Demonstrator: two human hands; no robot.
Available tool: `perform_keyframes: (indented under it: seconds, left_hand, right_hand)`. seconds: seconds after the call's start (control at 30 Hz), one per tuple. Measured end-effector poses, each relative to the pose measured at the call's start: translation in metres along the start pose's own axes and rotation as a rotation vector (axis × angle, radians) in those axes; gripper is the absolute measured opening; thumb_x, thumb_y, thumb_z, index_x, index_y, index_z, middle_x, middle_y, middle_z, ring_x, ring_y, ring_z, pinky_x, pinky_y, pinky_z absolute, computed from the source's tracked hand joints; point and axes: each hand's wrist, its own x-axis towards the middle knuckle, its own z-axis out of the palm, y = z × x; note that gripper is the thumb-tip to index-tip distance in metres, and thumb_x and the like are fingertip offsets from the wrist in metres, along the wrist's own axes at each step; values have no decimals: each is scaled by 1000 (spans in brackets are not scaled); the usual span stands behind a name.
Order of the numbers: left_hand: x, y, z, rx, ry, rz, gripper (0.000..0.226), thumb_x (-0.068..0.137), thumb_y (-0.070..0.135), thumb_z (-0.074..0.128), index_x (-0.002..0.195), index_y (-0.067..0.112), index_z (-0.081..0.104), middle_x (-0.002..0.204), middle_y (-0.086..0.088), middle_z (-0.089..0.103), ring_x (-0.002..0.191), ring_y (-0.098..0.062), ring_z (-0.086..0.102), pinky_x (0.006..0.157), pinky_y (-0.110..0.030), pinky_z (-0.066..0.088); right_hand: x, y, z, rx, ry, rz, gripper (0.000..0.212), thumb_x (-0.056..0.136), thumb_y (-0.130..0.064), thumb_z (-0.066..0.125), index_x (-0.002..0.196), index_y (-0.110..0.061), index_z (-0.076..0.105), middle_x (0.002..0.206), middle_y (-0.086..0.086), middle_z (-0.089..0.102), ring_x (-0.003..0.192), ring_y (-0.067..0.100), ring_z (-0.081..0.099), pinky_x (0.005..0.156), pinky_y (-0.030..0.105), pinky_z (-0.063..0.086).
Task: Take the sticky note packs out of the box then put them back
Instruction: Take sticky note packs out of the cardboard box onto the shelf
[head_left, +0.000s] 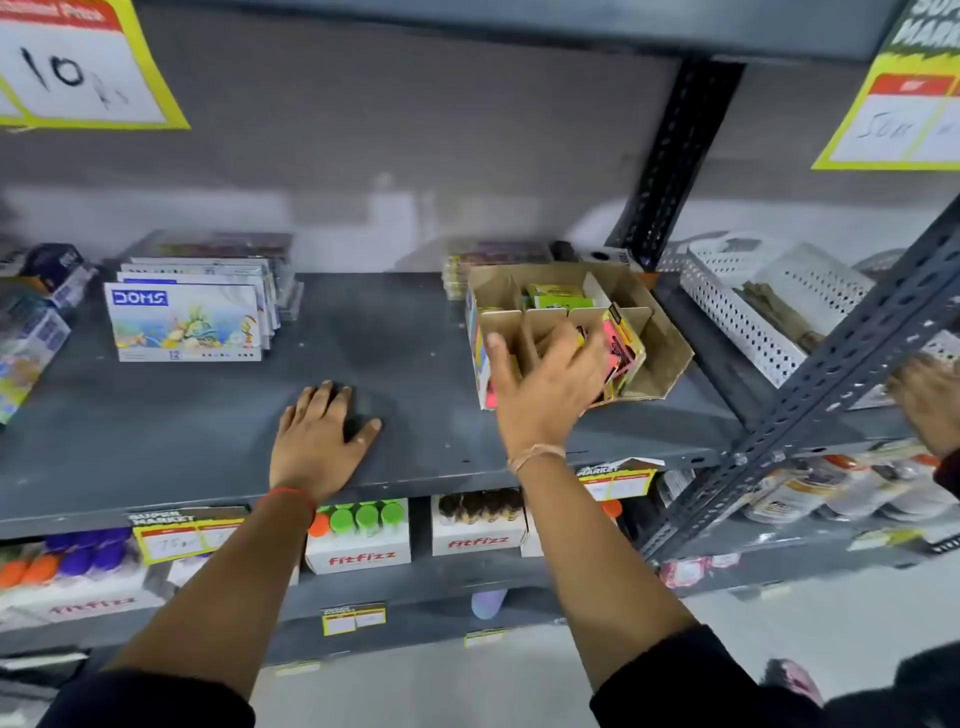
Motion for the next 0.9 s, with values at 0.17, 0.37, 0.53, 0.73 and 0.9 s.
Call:
perform_keyframes:
  seconds: [0.17,0.37,0.53,0.73,0.9]
  left_hand:
    - [2,-1,0,9,8,-9,59,89,42,47,139,14,33,153,-10,27,143,-28,18,118,-44,15]
    - [1,1,0,22,10,-5,59,89,42,47,139,14,33,153,-11,27,143,-29,19,118,-44,15]
    - [1,1,-1,14,0,-12,59,89,42,46,139,14,32,153,-10,26,143,-28,18,119,-45,14]
    - [0,2,-2,6,-8,-19,59,89,42,46,140,15,31,154,-9,25,143,-27,17,119,-43,13]
    - [0,2,-2,11,-12,-12,59,90,43,44,140,16,30,154,-9,24,144,-27,16,119,-43,12]
  right_hand:
    - [42,31,-15,-108,-129,506,96,68,-59,69,139,-4,33,141,26,36,127,42,38,102,50,33]
    - [37,41,-9,62,-248,559,103,65,-33,83,143,-6,21,129,24,38,110,45,54,92,49,48]
    - [36,40,-5,140,-225,595,102,65,-20,83,144,-8,20,128,26,37,104,47,56,88,46,49]
    - [37,42,-4,167,-193,570,95,66,-13,81,142,-8,23,129,26,42,109,46,54,88,47,48]
    - [37,39,-3,169,-198,455,93,69,-6,78,143,-7,22,136,24,39,116,43,52,94,43,47]
